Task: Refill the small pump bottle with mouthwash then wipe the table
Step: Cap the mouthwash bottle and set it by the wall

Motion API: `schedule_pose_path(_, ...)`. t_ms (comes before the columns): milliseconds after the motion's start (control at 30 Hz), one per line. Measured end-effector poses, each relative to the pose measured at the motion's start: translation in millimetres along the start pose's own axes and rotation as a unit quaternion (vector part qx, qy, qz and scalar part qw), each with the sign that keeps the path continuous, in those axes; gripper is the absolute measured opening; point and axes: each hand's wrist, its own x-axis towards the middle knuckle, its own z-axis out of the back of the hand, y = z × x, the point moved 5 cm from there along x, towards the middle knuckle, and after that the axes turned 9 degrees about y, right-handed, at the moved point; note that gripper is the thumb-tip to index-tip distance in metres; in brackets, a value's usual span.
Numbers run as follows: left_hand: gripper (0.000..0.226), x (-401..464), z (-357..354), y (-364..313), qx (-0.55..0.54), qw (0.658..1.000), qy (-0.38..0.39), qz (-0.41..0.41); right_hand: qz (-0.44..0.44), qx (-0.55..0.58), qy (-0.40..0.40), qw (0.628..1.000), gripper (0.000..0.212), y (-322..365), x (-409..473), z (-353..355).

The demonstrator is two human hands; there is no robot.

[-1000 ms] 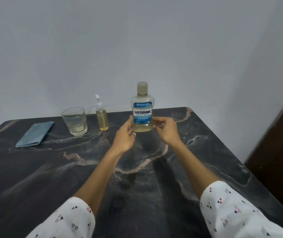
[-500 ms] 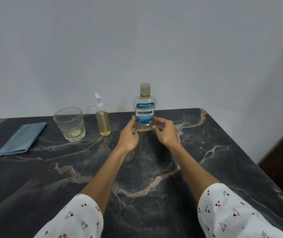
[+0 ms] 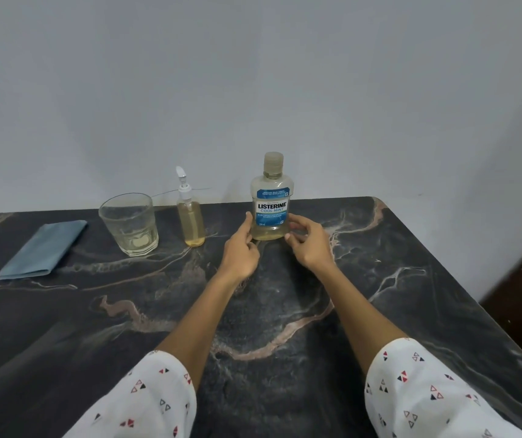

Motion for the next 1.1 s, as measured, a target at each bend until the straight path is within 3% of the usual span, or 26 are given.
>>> schedule_pose_path(200,0.066,-25.1,3.7,-3.9,0.024,1.000,-0.003,-0.003,-0.025,0.026,0.011,0.999,0.053,-6.0,-19.2,16.2)
schedule_pose_path(800,0.063,-178.3,35.9,7.3,0.066,0.998,-0.017,-0.005,0.058,0.051,0.085,0.993,0.038,-1.0,-180.6,36.7)
schedule_pose_path(1100,0.061,-240.9,79.7,14.6,0.094,0.992,-0.087,0.005,0.092,0.015,0.128,0.987,0.034,34.2,-205.3,15.1)
